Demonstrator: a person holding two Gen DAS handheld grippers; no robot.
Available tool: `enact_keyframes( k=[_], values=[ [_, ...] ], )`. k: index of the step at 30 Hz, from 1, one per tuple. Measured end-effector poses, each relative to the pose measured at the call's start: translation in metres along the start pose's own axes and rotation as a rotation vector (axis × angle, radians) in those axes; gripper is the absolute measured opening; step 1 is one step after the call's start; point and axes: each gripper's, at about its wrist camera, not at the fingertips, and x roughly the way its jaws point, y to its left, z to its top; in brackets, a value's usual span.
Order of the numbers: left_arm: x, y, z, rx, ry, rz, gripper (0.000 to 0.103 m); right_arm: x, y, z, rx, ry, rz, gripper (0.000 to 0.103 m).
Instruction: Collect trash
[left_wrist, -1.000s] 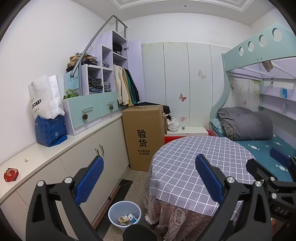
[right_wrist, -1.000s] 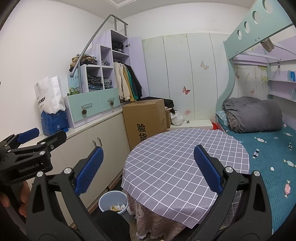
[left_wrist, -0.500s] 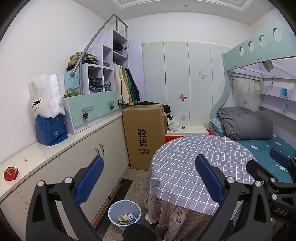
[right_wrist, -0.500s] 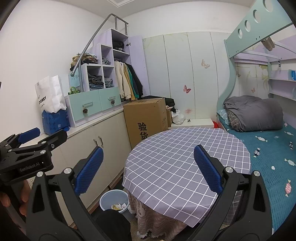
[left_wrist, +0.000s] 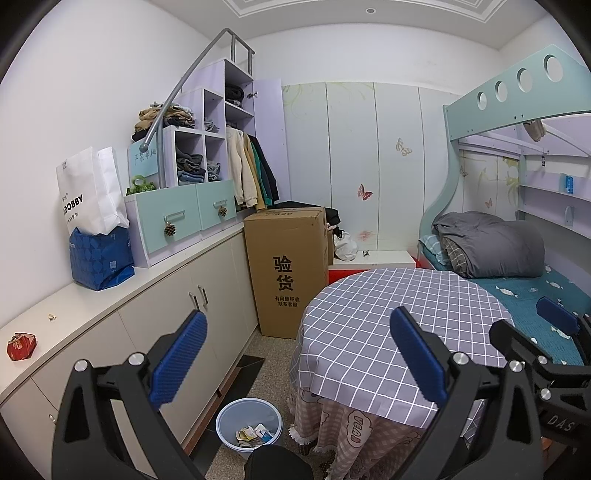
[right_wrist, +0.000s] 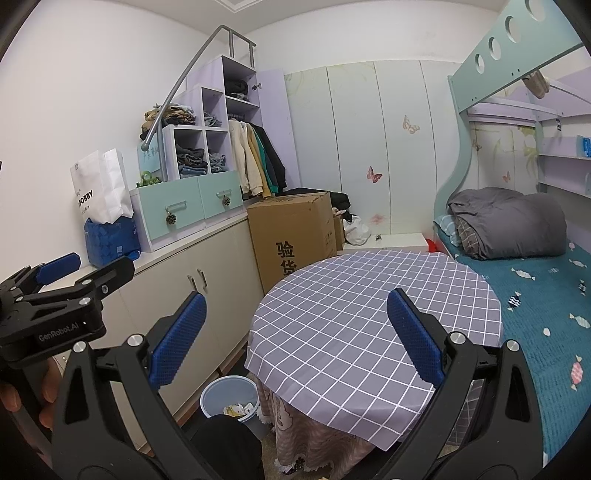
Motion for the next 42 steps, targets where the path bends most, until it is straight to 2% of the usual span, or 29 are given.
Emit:
enact_keyframes(
  k=[42],
  values=[
    [-0.0002,-0.0030,-0.0016,0.004,-0.001,-0.001,0.097,0.0010,0.0063,-0.0063,0.001,0.010,0.008,0.096]
  ],
)
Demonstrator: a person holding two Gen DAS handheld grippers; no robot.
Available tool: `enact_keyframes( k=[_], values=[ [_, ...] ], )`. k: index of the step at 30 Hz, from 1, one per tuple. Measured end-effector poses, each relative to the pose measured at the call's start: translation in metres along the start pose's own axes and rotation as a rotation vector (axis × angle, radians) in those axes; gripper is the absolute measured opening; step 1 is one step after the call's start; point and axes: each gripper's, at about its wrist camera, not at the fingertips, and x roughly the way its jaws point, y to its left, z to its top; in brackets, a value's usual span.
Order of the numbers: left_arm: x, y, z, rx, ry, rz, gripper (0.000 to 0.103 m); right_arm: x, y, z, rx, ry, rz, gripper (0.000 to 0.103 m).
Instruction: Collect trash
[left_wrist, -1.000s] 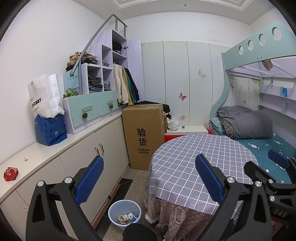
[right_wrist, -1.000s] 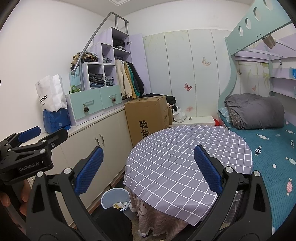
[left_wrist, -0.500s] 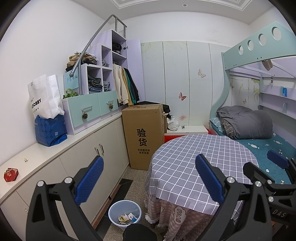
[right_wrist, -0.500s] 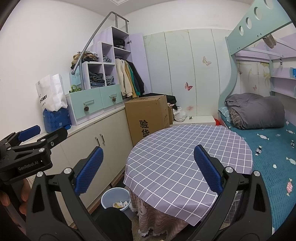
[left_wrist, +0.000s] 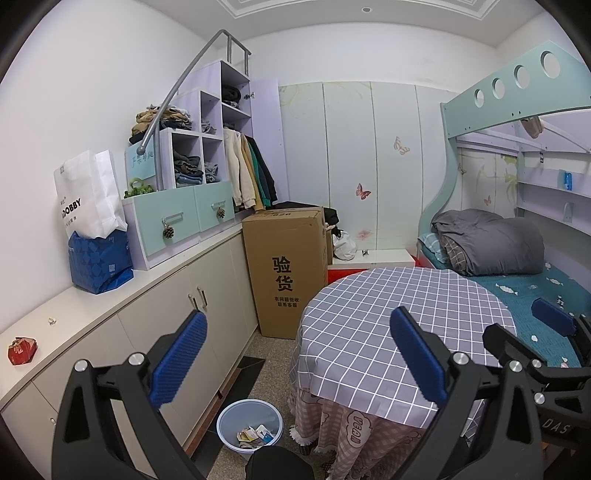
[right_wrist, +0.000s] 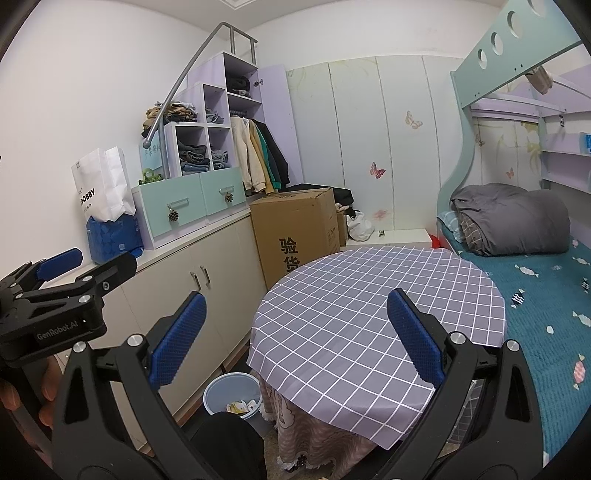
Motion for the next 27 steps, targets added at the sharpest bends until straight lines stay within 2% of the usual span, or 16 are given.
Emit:
enact_keyframes(
  k=[27],
  values=[
    [0.0036,0.0077,-0.0064,0.006,0.004,-0.008,0.097,0.0025,0.0014,-0.0061,0.008,0.017,0.007,0.096]
  ],
)
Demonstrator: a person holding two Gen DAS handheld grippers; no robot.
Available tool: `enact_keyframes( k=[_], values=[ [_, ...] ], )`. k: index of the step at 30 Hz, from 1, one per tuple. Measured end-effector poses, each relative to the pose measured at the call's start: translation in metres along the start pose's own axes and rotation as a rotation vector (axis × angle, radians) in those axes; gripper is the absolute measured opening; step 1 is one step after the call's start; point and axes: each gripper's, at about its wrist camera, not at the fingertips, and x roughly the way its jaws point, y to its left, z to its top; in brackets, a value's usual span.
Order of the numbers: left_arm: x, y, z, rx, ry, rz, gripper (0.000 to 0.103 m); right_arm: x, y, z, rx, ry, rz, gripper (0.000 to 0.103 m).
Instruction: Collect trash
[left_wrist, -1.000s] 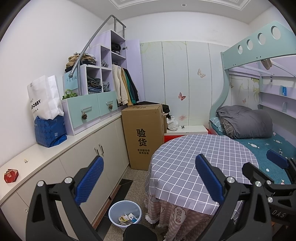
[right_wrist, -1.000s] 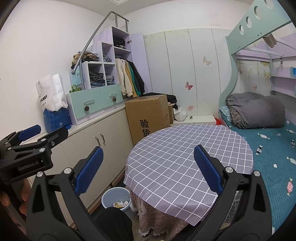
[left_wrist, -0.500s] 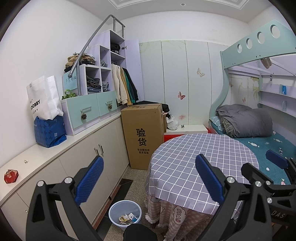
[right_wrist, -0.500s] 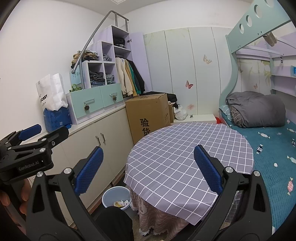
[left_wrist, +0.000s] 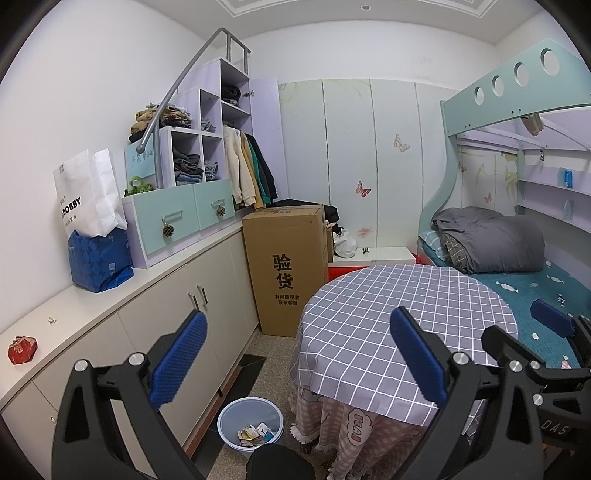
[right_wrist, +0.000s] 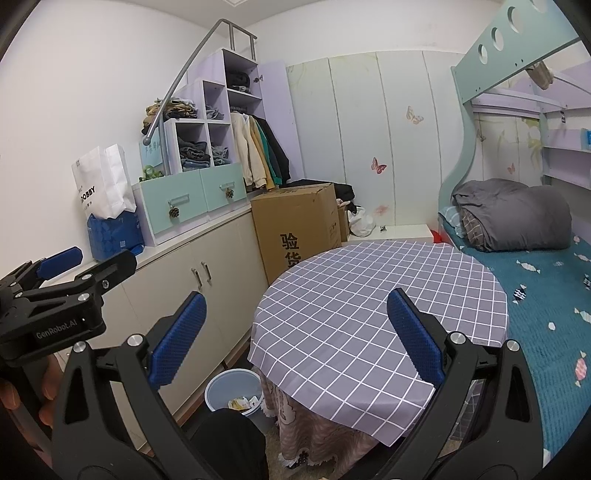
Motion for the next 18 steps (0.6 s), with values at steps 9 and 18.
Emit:
enact_keyframes(
  k=[9,18],
  values=[
    [0.0034,0.0088,-0.0008,0.004,0.005,-0.005,0.097,-0.0003,0.0014,-0.0017,0.005,0.011,0.000,0.096],
    [0.0041,0.0093,0.0002,0.006,0.004,-0.007,0.097,0.0027,-0.0015,0.0008,0.011,0.022,0.005,0.096]
  ],
)
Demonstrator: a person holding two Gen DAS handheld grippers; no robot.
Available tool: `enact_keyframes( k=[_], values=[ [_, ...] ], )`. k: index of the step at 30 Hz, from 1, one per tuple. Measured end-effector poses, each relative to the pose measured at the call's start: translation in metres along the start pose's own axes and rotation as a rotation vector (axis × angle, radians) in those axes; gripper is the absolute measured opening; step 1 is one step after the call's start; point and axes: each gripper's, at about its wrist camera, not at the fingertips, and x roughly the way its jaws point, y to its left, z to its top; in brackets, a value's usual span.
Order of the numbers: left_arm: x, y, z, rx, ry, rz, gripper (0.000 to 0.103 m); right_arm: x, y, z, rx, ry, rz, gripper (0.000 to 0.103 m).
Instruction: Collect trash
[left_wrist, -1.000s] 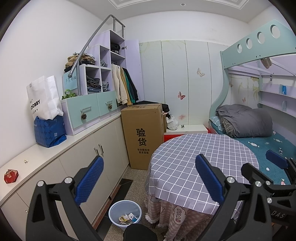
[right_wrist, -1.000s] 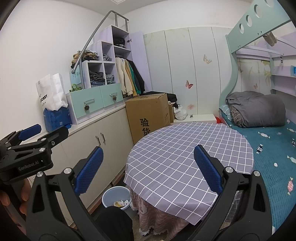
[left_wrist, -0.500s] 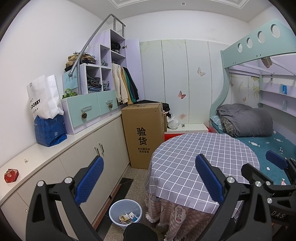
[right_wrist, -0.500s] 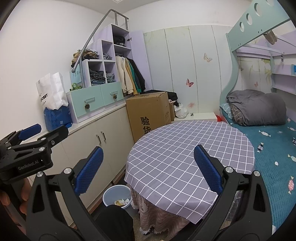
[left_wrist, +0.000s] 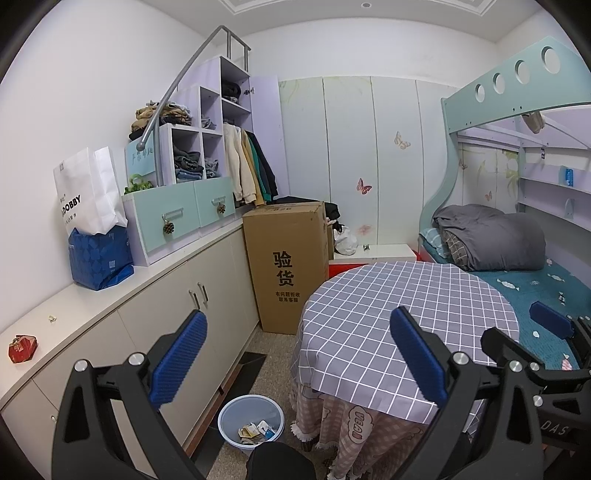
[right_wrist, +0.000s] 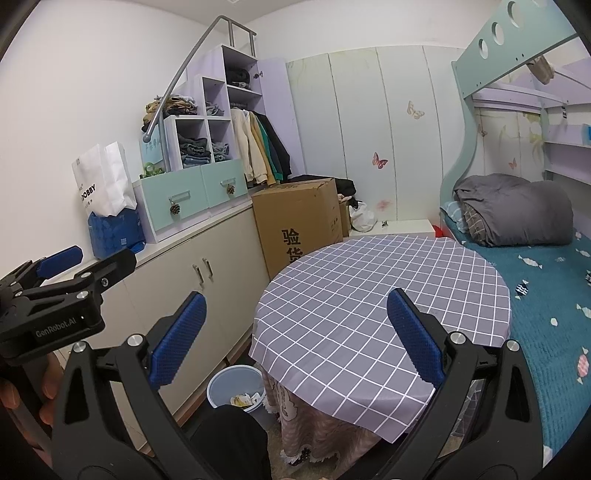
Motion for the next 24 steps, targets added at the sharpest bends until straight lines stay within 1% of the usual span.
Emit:
enact_keyframes(
  k=[14,24],
  values=[
    [0.0001,-0.0006,0.0012,-0.001,0.001,0.000,0.097,0.0031,-0.0012,0.0009,0.006,0.011,0.004,0.096],
    [-0.0009,0.0018,-0.0041,0.002,0.003,-0.001,0.097,0.0060,-0.0017,0.0009,0.009,0.020,0.009,0.096]
  ],
)
